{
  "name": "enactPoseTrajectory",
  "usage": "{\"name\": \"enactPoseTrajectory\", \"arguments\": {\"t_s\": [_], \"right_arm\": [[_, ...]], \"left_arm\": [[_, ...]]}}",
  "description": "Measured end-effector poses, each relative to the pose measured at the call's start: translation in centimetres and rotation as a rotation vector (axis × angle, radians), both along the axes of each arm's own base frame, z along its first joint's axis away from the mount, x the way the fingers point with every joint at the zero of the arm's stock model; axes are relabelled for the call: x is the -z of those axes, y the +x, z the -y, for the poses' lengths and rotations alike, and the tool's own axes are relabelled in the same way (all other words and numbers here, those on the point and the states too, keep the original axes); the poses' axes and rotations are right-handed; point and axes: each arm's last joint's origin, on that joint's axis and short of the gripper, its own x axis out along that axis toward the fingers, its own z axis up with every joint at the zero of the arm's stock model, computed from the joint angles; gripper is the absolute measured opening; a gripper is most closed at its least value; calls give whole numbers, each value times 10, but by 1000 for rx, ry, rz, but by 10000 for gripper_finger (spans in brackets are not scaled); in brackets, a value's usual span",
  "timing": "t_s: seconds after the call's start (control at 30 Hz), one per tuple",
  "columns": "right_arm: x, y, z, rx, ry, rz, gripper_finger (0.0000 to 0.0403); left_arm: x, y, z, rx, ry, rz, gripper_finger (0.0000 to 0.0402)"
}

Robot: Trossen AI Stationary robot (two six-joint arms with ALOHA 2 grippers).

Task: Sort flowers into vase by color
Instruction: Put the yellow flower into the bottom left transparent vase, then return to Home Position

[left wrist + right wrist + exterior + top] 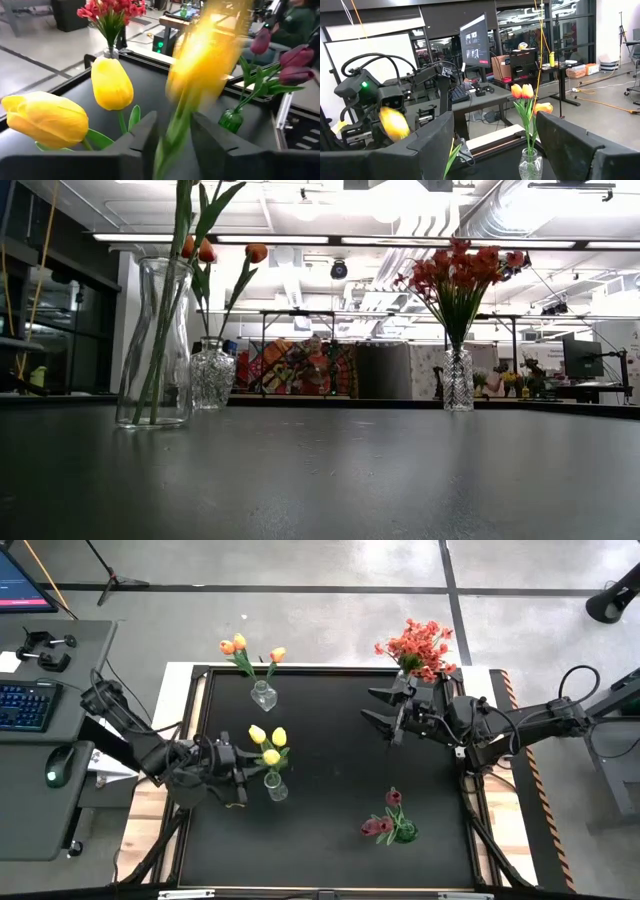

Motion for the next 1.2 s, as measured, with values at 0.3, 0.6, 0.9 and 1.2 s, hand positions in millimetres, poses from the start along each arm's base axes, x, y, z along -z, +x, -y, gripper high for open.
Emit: {"name": "enactPoseTrajectory", "arguments": {"t_s": [0.3,0.6,0.9,1.2], "right_arm": [[0,0,0,0,0,1,272],[-10,-14,2,-6,7,47,272],[-13,-18,3,-13,9,60,209],[-1,-15,3,-86,72,-32,14]], "left_arm": [[-16,-19,-11,175,-200,15,199],[-51,-62,-47,298,-185,170,185],[-27,-57,-86,327,18,343,12],[28,-68,-117,328,40,465,1]]}}
